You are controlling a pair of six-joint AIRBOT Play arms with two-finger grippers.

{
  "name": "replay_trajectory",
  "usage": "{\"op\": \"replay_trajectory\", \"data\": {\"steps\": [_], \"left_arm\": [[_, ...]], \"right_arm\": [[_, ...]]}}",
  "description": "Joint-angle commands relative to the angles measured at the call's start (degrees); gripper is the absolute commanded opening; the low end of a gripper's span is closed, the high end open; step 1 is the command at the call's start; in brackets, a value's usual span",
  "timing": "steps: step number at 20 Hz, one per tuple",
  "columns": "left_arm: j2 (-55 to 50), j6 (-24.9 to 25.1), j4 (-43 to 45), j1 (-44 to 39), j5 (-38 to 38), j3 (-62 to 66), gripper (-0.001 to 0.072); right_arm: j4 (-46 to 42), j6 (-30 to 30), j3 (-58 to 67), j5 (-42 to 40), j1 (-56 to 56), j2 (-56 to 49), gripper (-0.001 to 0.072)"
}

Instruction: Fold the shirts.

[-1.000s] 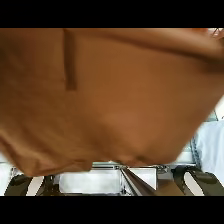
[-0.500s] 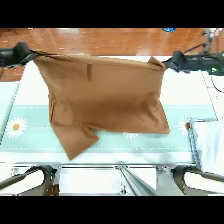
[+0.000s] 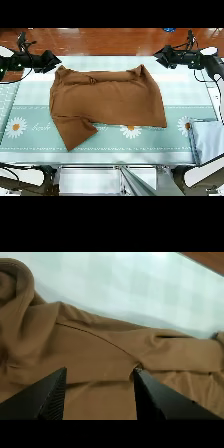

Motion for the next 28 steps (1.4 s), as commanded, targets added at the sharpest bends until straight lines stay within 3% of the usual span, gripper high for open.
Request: {"op": "replay_trajectory", "data": {"steps": [1, 4, 6, 8, 10, 12, 15, 22, 28], "left_arm": [[-1.27, -1.16, 4.68, 5.84, -13.4, 5.49, 0.0509], [1.16, -1.7, 8.17, 15.32, -27.56, 5.33, 0.0508], [5.53, -1.6, 8.37, 20.09, -29.86, -2.56, 0.0508], [11.87, 0.59, 8.79, 23.5, -27.19, -16.17, 0.0509], [18.05, 3.41, 8.72, 26.51, -23.21, -30.23, 0.0508], [22.08, 6.12, 8.74, 28.63, -22.12, -40.79, 0.0508], [22.77, 6.56, 8.31, 29.49, -20.31, -48.11, 0.0508], [20.41, 9.81, -6.54, 22.97, -8.28, -51.54, 0.0507], [15.45, 9.9, -9.77, 16.9, -2.4, -50.99, 0.0502]], "right_arm": [[0.66, 0.94, 1.75, 6.45, -5.88, 1.11, 0.0418], [-7.58, 1.31, 1.66, 20.79, -15.52, 6.34, 0.0411], [-20.0, 2.75, -2.4, 26.88, -19.45, 11.04, 0.0411], [-29.24, 4.94, -14.53, 24.85, -21.51, 18.01, 0.0411], [-28.52, 5.22, -30.77, 18.08, -22.8, 25.68, 0.0411], [-24.35, 0.63, -44.02, 13.11, -22.95, 32.28, 0.0411], [-16.9, -4.24, -53.92, 12.09, -22.95, 37.83, 0.0411], [-15.8, -4.96, -56.0, 15.15, -22.93, 40.0, 0.0411], [-15.8, -4.55, -56.0, 15.47, -22.93, 40.0, 0.0411]]}}
